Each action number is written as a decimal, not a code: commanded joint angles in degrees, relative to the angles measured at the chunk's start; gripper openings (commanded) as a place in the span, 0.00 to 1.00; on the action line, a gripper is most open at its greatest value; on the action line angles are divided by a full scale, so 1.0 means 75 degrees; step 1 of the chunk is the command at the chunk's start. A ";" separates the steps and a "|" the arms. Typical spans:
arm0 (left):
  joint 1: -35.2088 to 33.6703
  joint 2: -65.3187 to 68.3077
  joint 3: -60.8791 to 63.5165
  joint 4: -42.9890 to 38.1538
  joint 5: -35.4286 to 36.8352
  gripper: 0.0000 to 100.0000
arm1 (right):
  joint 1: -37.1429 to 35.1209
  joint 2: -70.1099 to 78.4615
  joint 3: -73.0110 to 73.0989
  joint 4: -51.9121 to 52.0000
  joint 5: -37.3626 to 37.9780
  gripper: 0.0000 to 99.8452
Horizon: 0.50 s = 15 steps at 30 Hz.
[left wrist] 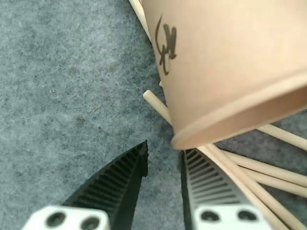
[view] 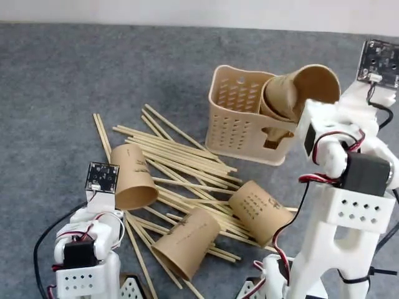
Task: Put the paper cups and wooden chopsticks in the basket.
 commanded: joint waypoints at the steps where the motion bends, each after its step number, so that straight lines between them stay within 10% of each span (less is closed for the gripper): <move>1: -0.0041 -0.0006 0.0158 0.0000 0.0059 0.12 | -0.0006 0.0006 -0.0334 -0.0955 -0.0047 0.18; 15: -0.0041 -0.0006 0.0158 0.0000 0.0059 0.12 | -0.0979 0.0803 0.0897 -0.3218 0.0082 0.18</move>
